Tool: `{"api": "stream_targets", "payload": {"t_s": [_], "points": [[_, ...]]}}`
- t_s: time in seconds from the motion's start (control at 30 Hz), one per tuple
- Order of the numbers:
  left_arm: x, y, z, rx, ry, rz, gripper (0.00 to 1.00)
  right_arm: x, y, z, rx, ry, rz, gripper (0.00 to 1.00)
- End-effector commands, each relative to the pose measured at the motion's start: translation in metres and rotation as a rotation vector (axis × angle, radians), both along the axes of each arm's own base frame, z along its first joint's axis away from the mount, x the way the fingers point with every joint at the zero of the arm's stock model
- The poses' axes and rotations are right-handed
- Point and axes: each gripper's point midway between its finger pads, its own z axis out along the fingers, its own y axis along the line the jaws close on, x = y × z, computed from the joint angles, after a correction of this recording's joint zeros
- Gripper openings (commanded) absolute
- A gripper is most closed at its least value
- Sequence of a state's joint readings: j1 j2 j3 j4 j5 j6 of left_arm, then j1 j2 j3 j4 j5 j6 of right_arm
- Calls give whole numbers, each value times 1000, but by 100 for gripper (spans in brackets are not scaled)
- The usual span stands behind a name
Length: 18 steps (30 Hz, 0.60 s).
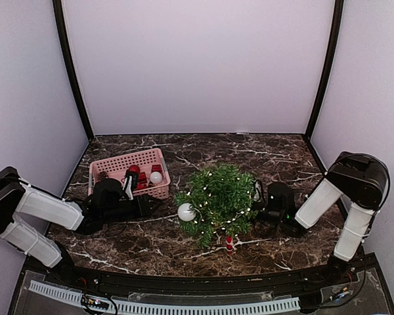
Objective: Decorate the small christmas tree
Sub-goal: Move the Christmas tree to the center of the board.
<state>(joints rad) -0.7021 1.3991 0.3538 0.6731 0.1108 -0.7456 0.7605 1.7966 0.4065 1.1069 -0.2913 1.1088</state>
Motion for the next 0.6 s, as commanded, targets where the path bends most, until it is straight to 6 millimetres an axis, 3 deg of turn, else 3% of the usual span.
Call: {"api": "stream_targets", "payload": {"t_s": [0.0, 0.2, 0.57], "points": [[1, -2, 2, 4, 4, -18, 53, 7, 8, 10, -17, -13, -9, 49], [1, -12, 11, -13, -16, -67, 54, 9, 15, -4, -135, 46, -18, 43], [0, -15, 3, -3, -10, -86, 54, 11, 31, -15, -286, 66, 9, 34]]}}
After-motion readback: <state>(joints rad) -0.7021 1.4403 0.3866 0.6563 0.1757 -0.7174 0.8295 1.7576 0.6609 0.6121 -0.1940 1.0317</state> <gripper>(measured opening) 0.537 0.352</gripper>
